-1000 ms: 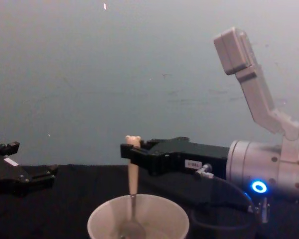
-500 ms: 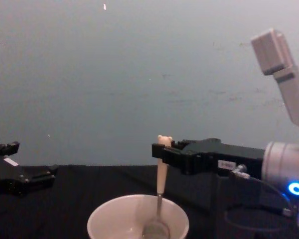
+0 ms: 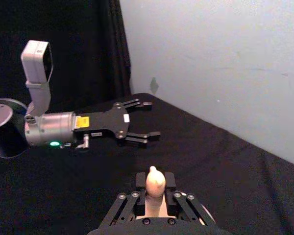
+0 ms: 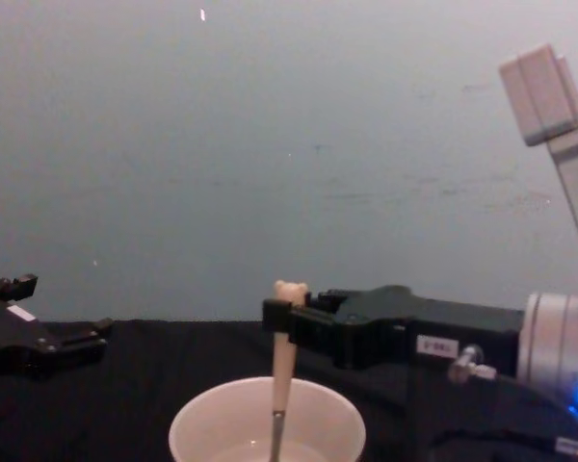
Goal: Pick up the stirring spoon with one hand, stir inside the cup, then place it back in its original position.
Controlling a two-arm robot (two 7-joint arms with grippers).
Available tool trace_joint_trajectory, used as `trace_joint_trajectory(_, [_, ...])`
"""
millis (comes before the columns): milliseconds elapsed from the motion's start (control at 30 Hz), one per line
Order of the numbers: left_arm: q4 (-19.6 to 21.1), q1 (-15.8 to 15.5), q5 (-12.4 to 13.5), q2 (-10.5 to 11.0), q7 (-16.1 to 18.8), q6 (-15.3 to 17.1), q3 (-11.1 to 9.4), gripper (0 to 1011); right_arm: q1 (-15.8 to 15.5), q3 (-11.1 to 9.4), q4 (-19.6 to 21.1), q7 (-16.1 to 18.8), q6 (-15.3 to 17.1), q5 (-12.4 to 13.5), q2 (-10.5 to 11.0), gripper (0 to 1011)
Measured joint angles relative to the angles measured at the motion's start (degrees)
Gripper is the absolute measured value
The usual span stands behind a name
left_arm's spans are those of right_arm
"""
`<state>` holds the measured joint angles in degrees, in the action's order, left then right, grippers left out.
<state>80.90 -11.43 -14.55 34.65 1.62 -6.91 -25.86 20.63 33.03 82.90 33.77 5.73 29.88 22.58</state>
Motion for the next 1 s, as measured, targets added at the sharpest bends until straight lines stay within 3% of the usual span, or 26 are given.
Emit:
trace_joint_trajectory(533, [0.0,0.0,0.0,0.0,0.0,0.0,0.0,1001,4.9,2.6,-7.2,-1.8,-0.9,-1.4,-5.6,224])
trace_joint_trajectory(733, [0.0,0.0,0.0,0.0,0.0,0.0,0.0,1001,6.5,2.1,-10.2,-3.1,-1.7,-2.4,-7.0,225])
trace_joint_trajectory(1000, [0.0,0.0,0.0,0.0,0.0,0.0,0.0,1001,6.8,0.3,-11.3,-4.2,-2.1,-2.9,-7.2,224])
